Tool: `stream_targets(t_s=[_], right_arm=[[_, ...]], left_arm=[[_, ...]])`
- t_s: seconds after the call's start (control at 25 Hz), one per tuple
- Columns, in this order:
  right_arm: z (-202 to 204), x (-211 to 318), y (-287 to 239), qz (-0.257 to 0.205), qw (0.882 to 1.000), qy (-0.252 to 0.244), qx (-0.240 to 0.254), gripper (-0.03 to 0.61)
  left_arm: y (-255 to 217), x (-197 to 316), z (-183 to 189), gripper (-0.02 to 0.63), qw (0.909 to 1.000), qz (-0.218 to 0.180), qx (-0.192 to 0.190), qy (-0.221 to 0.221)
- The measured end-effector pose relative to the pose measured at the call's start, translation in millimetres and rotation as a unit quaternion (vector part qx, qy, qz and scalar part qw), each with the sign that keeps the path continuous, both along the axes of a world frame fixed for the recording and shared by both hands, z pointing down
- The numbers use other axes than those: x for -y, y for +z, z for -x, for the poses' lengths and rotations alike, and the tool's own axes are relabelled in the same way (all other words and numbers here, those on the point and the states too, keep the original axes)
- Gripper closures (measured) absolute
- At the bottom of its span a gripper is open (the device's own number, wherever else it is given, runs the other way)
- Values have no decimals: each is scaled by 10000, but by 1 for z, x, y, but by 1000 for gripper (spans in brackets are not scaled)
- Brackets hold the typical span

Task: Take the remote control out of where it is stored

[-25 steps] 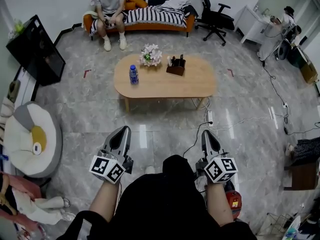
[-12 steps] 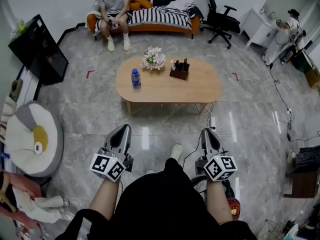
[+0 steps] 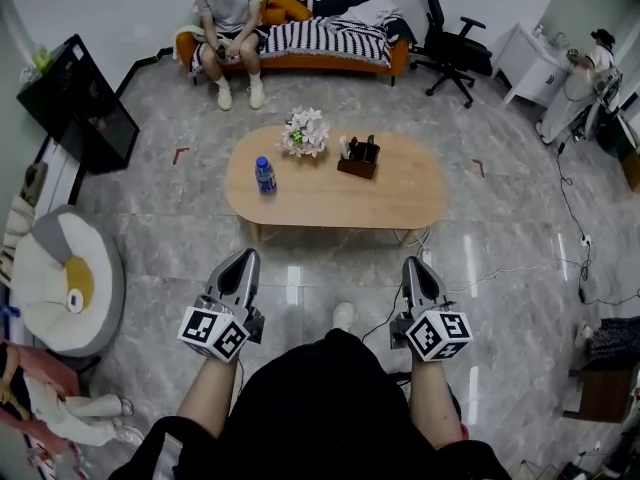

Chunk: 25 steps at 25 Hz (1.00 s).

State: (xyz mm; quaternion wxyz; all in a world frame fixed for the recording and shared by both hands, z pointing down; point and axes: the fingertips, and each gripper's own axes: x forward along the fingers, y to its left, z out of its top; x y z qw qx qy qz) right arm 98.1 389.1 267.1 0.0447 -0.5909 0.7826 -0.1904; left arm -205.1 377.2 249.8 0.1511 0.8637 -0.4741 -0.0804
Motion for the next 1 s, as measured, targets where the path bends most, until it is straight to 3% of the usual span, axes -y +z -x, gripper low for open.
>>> stream_targets(t_s=[0.48,0.76,1.0], right_arm=[[-60,101,2,39,9993,-366,-38,572],[-77,139,-4,-33,9978,-648,-155,572],[-100,153,4,75,9983,-580,-41,572]], left_arm=[[-7,86,-68,606,9994,-124,245,-221],[-3,119,-97,606,9987,-115,329,-364],[-3,136,-115,606,9987,6,339,-388]])
